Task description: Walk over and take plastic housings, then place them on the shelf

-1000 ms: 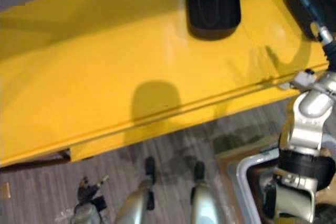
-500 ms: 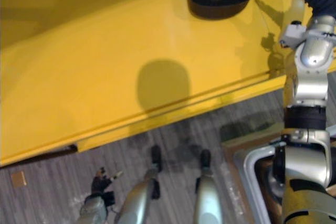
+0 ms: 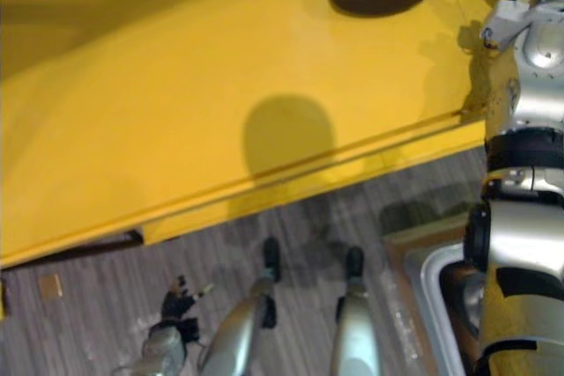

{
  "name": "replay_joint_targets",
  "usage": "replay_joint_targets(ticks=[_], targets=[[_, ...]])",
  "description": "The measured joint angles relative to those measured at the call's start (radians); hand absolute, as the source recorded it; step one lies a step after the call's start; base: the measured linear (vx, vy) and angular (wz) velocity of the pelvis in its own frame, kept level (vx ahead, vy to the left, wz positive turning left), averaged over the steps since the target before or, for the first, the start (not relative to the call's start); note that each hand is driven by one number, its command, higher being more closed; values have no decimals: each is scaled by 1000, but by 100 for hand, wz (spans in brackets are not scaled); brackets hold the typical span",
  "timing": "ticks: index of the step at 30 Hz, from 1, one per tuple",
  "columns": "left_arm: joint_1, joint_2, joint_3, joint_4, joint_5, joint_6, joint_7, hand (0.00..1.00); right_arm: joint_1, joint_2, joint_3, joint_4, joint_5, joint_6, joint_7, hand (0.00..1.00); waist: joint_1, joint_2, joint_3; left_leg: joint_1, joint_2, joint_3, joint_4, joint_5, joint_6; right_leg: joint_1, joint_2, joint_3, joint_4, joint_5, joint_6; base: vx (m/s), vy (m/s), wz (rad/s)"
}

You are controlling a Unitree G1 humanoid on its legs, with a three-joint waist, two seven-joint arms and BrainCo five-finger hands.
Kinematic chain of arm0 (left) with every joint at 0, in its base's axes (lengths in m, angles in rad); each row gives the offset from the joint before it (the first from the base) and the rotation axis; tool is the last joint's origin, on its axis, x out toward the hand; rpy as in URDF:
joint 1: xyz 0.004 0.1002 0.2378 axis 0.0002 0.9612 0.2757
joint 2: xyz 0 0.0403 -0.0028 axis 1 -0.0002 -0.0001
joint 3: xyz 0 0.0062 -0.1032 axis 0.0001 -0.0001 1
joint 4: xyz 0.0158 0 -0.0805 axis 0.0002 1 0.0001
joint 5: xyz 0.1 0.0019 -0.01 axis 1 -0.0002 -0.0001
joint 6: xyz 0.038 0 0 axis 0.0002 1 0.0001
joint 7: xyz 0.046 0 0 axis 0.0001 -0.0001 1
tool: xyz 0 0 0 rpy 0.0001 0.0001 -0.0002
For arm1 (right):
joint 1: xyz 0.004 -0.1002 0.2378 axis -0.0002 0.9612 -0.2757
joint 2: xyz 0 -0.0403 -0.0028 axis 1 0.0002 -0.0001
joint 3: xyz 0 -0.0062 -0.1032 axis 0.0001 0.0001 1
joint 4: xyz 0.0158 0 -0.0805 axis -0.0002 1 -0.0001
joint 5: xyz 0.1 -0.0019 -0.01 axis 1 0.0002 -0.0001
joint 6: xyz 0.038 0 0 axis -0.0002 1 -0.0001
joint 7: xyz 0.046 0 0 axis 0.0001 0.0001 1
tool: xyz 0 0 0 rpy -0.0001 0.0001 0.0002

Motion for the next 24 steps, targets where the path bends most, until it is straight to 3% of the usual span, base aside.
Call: replay_joint_targets(ticks=[7, 11, 24], targets=[[0, 1, -10, -11, -5, -7, -16, 0, -69, -43, 70, 99, 9, 17, 63, 0, 24, 30, -1, -17, -2, -52, -1, 17, -4, 10, -2, -53, 4, -3, -4, -7, -18, 19], [2, 1, -13, -10, -5, -8, -35, 0, -88, -44, 115, 99, 10, 19, 98, 0, 45, 31, -1, -17, -2, -56, -1, 20, -3, 10, -3, -56, 8, -3, -4, -3, -5, 2], [2, 4, -41, 1, -6, -16, -40, 0, -105, -57, 156, 142, 8, 21, 109, 0, 63, 38, -5, -38, -4, -99, -1, 26, -9, 9, -7, -101, 24, -14, -9, -5, -22, 9]])
